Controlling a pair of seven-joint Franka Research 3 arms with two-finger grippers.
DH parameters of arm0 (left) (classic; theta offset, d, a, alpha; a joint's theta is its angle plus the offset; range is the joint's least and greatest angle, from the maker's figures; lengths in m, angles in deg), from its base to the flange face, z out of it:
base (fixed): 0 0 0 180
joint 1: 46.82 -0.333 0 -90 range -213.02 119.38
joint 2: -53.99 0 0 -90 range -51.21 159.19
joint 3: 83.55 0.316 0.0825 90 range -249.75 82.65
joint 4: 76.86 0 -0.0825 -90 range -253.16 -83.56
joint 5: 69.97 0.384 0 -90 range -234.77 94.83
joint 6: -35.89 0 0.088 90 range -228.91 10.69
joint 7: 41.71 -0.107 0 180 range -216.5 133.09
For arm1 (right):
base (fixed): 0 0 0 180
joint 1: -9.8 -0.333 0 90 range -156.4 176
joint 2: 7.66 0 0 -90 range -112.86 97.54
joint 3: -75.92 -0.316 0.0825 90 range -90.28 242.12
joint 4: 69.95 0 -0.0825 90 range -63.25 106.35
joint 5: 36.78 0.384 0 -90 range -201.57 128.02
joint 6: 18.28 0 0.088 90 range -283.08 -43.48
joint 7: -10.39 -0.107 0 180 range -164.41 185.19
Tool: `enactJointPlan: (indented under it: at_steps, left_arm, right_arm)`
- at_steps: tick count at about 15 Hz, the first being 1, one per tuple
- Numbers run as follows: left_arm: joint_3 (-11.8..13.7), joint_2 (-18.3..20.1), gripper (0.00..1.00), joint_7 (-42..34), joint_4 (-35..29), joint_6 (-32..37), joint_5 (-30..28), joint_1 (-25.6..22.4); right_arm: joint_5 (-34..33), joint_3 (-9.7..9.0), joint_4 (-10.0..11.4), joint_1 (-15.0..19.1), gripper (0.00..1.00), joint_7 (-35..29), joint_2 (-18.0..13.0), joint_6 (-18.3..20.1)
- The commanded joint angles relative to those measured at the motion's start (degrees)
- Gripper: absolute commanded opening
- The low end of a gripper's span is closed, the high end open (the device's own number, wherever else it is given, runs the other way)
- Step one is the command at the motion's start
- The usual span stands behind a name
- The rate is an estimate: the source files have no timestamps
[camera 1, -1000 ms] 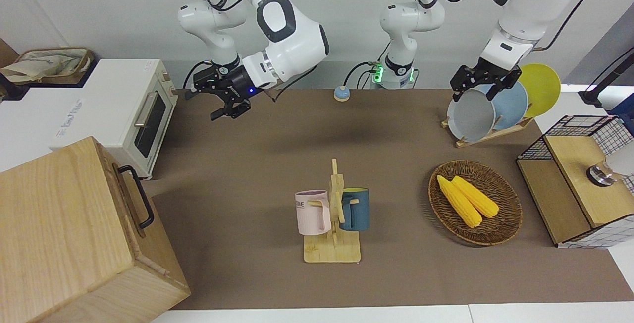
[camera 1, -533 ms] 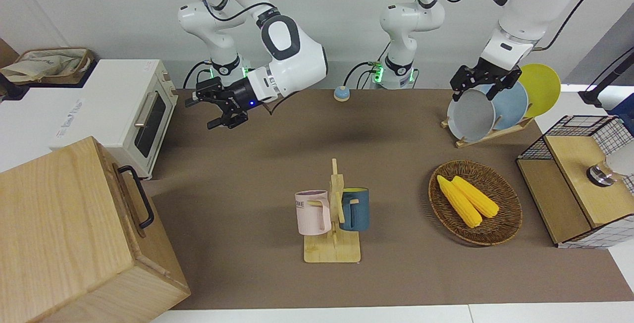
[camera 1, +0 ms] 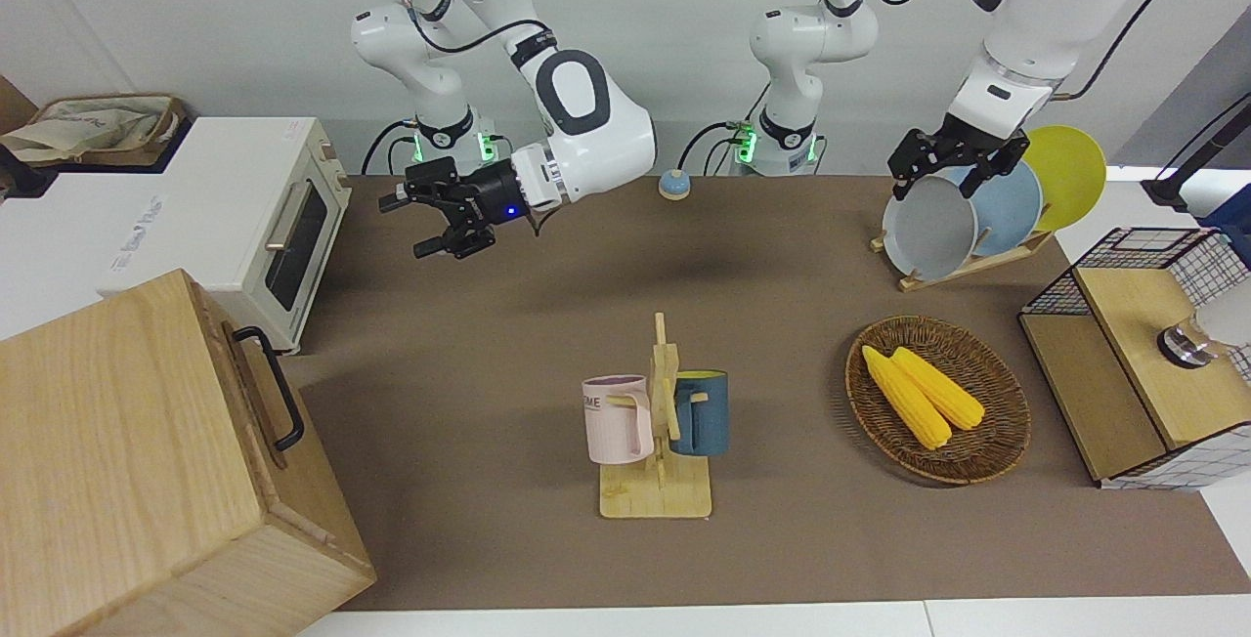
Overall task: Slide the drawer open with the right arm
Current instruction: 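Swing the right gripper forward toward the wooden drawer's black handle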
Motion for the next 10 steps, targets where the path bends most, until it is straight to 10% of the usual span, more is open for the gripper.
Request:
enactJointPlan:
  at_steps: [1, 10]
  left_arm:
    - [0.3, 0.6, 1.0, -0.4, -0.3, 0.6, 0.7, 0.3]
    - [0.3, 0.6, 1.0, -0.4, -0.3, 0.7, 0.7, 0.3]
  right_arm:
    - [-3.9, -0.1, 2.1, 0.9, 0.981, -1.6, -0.3, -2.7]
    - [-11.0, 0.95, 7.1, 3.0, 0.973, -2.8, -0.3, -11.8]
